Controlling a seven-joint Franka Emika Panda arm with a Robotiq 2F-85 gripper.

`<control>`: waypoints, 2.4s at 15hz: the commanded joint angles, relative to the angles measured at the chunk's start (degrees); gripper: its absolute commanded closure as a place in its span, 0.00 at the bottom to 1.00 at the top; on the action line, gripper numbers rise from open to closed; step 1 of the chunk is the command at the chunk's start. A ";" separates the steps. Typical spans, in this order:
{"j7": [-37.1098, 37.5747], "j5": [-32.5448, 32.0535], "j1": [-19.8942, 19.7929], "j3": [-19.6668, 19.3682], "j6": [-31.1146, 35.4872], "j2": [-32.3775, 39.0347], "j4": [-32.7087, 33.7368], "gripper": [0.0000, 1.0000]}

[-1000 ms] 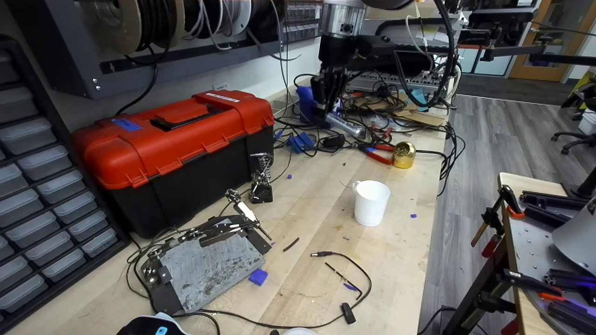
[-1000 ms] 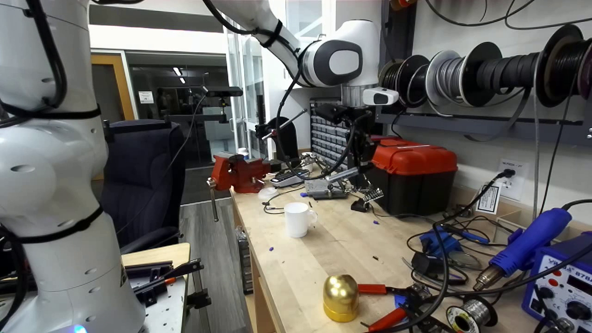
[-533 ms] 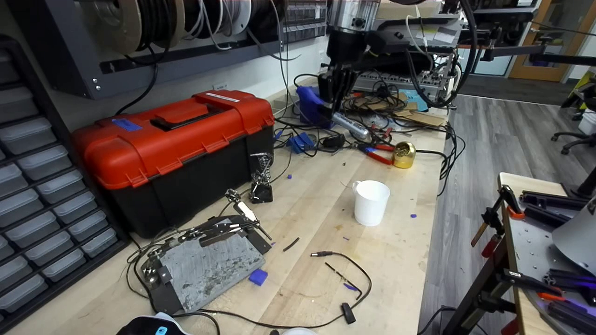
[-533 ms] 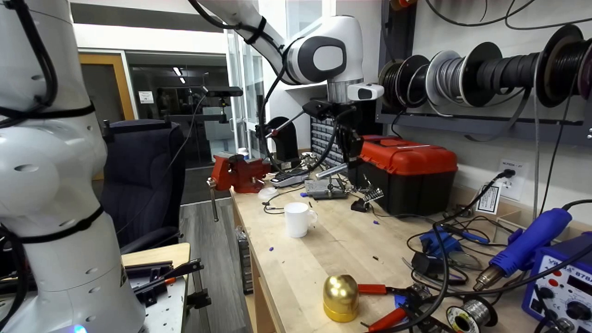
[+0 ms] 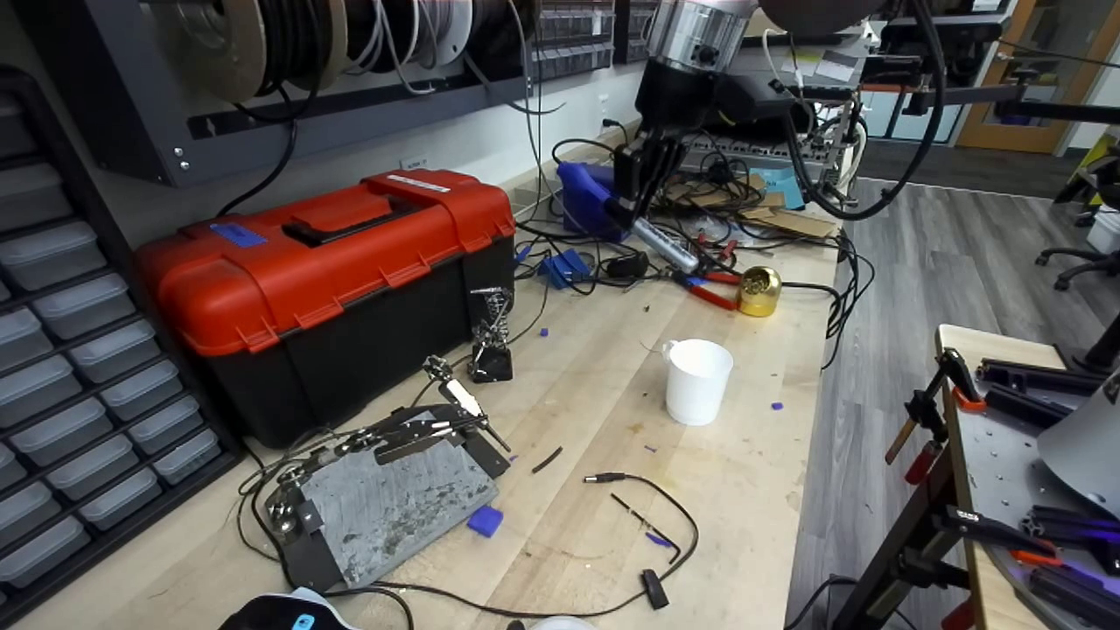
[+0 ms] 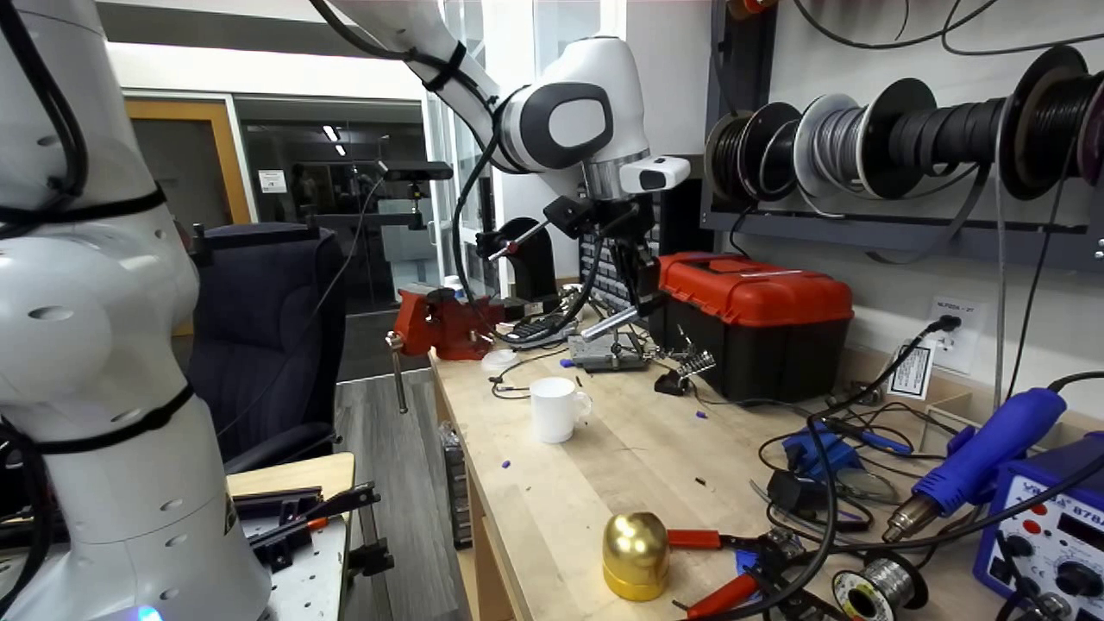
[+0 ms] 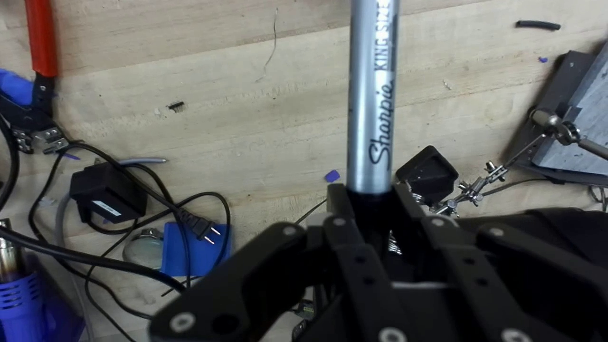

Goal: Place the black marker inside the white mug

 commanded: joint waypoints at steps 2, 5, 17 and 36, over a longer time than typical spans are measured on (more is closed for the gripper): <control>2.49 0.52 0.15 0.66 5.89 -4.78 -6.81 0.94; 2.46 1.51 0.19 0.92 8.98 -5.70 -9.17 0.94; 0.76 6.34 1.83 2.68 16.27 -7.08 -14.32 0.94; -10.07 8.82 6.45 0.87 27.59 -13.55 -25.09 0.94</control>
